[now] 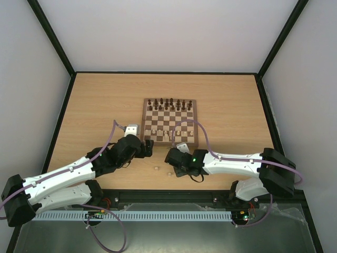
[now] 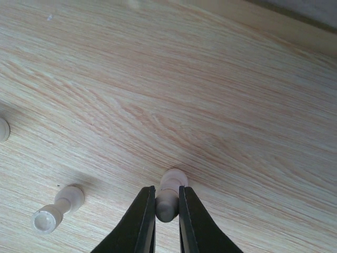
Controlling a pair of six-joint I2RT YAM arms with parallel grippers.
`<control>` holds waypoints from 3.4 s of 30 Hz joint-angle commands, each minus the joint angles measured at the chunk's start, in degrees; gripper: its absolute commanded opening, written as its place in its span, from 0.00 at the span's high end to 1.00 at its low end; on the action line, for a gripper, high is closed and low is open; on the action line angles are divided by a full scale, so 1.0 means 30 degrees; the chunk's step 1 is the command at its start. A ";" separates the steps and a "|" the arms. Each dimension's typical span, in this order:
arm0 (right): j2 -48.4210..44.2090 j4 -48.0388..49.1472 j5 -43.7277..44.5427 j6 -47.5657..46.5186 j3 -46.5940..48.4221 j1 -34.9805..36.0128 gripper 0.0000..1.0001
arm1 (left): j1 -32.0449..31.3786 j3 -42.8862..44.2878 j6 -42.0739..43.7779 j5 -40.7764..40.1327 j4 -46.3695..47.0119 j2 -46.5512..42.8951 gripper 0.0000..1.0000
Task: Set up the chess pieces on the board
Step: Pick up the chess piece at the center of the board, then place the chess piece on the chessboard, then pick up the chess piece at the center of the board.
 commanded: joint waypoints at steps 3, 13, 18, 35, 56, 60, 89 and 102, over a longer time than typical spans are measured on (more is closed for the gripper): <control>-0.0276 -0.1986 0.1773 -0.0332 0.1700 -0.0107 0.91 | -0.0088 -0.0115 0.0112 -0.0554 -0.0135 -0.0653 0.00; -0.0098 -0.1835 0.1354 -0.3259 0.4153 -0.3913 0.91 | -0.0088 -0.0198 0.0116 -0.0554 -0.0461 -0.1338 0.01; 0.1234 -0.1196 0.0713 -0.4415 0.5047 -0.5032 0.91 | -0.0088 -0.0167 0.0172 -0.0650 -0.0706 -0.1482 0.00; 0.4121 0.0466 -0.0356 -0.5513 0.6258 -0.6535 0.92 | 0.0273 -0.0089 0.0456 -0.0919 -0.1211 -0.1931 0.00; 0.4903 0.1158 -0.0974 -0.5914 0.6154 -0.7383 0.92 | 0.0673 -0.0257 0.0644 -0.0627 -0.0962 -0.1889 0.01; 0.5084 0.1243 -0.0995 -0.5968 0.6149 -0.7399 0.91 | 0.0703 -0.0349 0.0615 -0.0590 -0.0873 -0.1828 0.00; 0.2941 0.0623 -0.1132 -0.5950 0.6105 -0.7585 0.68 | 0.0913 -0.0447 0.0684 -0.0349 -0.0760 -0.1843 0.01; -0.2543 -0.0621 -0.0939 -0.5532 0.4056 -0.7582 0.29 | 0.0996 -0.0411 0.0936 -0.0384 -0.0587 -0.1493 0.01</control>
